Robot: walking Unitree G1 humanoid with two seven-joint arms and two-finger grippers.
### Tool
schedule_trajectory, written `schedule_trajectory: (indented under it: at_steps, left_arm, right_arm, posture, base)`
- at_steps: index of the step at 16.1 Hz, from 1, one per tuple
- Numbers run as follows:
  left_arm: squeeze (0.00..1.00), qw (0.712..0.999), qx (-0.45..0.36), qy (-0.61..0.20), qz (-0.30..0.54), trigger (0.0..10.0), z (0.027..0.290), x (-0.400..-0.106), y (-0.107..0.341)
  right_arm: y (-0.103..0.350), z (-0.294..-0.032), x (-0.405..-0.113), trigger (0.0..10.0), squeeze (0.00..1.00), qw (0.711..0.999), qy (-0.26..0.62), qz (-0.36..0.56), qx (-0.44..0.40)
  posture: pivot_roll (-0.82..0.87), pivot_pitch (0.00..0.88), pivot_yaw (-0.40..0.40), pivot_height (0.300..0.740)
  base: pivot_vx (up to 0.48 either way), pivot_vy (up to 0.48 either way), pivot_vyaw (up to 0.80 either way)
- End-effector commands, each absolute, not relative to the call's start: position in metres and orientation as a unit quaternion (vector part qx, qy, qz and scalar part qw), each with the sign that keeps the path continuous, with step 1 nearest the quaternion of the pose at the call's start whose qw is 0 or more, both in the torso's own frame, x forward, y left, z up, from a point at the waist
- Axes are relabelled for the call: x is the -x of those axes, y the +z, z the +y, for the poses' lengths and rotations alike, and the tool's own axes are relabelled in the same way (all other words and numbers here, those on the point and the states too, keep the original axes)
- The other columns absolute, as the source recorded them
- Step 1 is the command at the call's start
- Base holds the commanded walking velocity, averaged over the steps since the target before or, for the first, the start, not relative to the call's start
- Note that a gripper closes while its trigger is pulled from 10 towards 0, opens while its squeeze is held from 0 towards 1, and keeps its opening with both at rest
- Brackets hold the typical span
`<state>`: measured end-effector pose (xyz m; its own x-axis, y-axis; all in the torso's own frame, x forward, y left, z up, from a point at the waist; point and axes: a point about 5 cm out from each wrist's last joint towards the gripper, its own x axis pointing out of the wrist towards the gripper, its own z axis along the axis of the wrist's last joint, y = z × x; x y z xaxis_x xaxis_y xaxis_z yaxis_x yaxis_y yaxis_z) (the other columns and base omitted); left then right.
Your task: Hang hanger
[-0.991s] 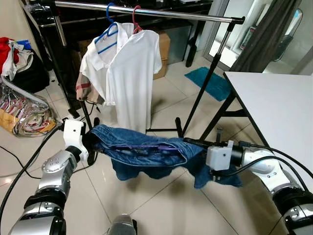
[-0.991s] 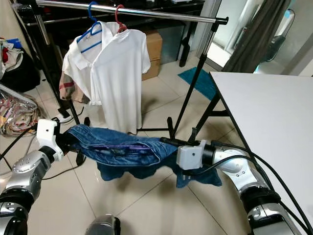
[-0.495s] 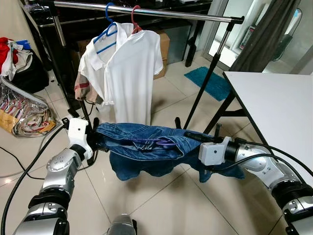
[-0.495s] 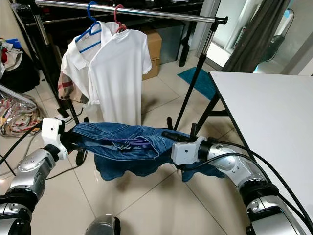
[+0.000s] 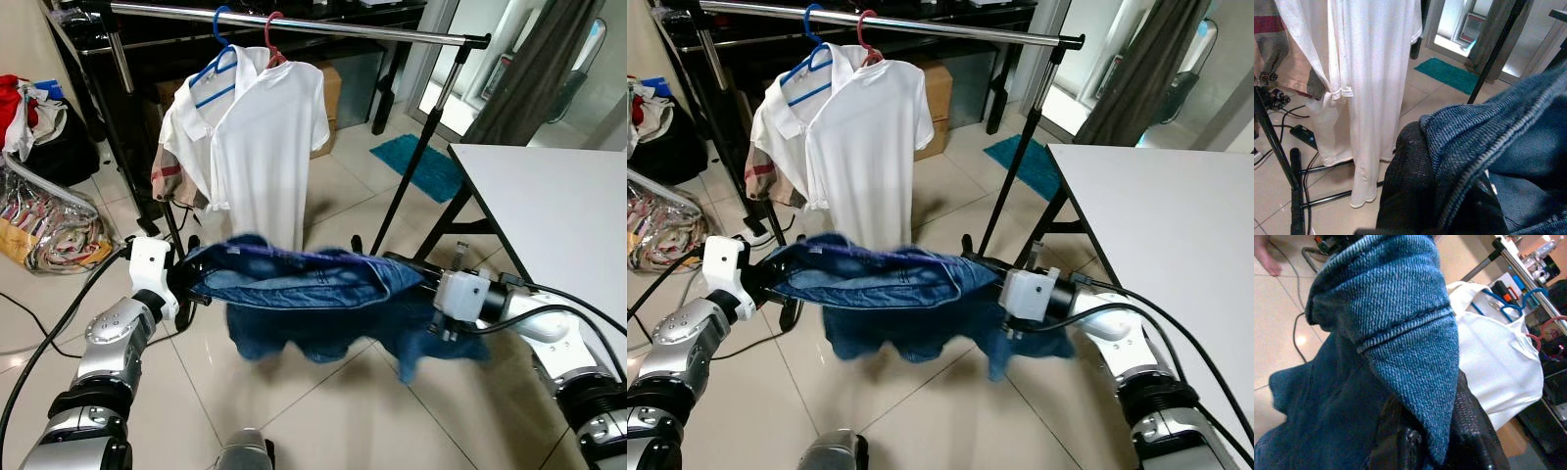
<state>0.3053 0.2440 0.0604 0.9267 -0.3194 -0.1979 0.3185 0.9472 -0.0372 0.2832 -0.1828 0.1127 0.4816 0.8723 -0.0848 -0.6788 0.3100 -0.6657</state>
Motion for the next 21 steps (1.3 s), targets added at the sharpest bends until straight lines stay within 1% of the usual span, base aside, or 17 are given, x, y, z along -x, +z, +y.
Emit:
schedule_trajectory:
  at_steps: [1, 2, 4, 8, 11, 13, 14, 17, 18, 21]
  left_arm:
    - [0.0, 0.981, -0.001, -0.165, 0.099, 0.0, 0.241, -0.308, 0.063]
    - [0.0, 0.981, -0.001, -0.165, 0.098, 0.0, 0.241, -0.308, 0.063]
    - [0.0, 0.982, -0.004, -0.164, 0.095, 0.0, 0.244, -0.309, 0.066]
    - [0.0, 0.983, -0.008, -0.16, 0.093, 0.0, 0.249, -0.309, 0.069]
    - [0.0, 0.983, -0.01, -0.158, 0.093, 0.0, 0.251, -0.309, 0.07]
    - [0.0, 0.983, -0.011, -0.157, 0.092, 0.0, 0.252, -0.309, 0.07]
    - [0.0, 0.983, -0.011, -0.156, 0.093, 0.0, 0.252, -0.309, 0.07]
    - [0.0, 0.984, -0.01, -0.156, 0.09, 0.0, 0.252, -0.31, 0.072]
    - [0.0, 0.983, -0.004, -0.164, 0.078, 0.0, 0.244, -0.315, 0.075]
    - [0.0, 0.98, -0.002, -0.184, 0.069, 0.0, 0.231, -0.317, 0.077]
  right_arm:
    - [0.12, -0.185, -0.282, 10.0, 0.0, 0.791, 0.491, -0.164, 0.325]
    - [0.12, -0.185, -0.282, 10.0, 0.0, 0.791, 0.494, -0.166, 0.322]
    - [0.115, -0.185, -0.275, 10.0, 0.0, 0.76, 0.522, -0.163, 0.35]
    - [0.114, -0.182, -0.272, 10.0, 0.0, 0.747, 0.534, -0.175, 0.356]
    - [0.109, -0.18, -0.267, 10.0, 0.0, 0.721, 0.551, -0.179, 0.38]
    - [0.11, -0.18, -0.266, 10.0, 0.0, 0.716, 0.548, -0.19, 0.389]
    - [0.111, -0.18, -0.267, 10.0, 0.0, 0.718, 0.544, -0.196, 0.386]
    - [0.107, -0.178, -0.267, 10.0, 0.0, 0.696, 0.553, -0.19, 0.417]
    - [0.101, -0.175, -0.272, 10.0, 0.0, 0.695, 0.539, -0.171, 0.444]
    - [0.098, -0.173, -0.279, 10.0, 0.0, 0.717, 0.515, -0.155, 0.443]
  posture:
    - [0.29, 0.001, -0.045, 0.74]
    - [0.29, 0.001, -0.045, 0.74]
    - [0.3, 0.0, -0.046, 0.74]
    - [0.3, 0.0, -0.044, 0.74]
    - [0.3, 0.0, -0.041, 0.74]
    - [0.31, 0.0, -0.041, 0.74]
    - [0.31, 0.0, -0.041, 0.74]
    - [0.3, 0.0, -0.044, 0.74]
    - [0.3, 0.0, -0.046, 0.74]
    - [0.3, 0.0, -0.043, 0.74]
  base:
    - [0.0, 0.0, 0.0]
    - [0.0, 0.0, 0.0]
    - [0.0, 0.0, 0.0]
    - [0.0, 0.0, 0.0]
    - [0.0, 0.0, 0.0]
    - [0.0, 0.0, 0.0]
    - [0.0, 0.0, 0.0]
    - [0.0, 0.0, 0.0]
    - [0.0, 0.0, 0.0]
    - [0.0, 0.0, 0.0]
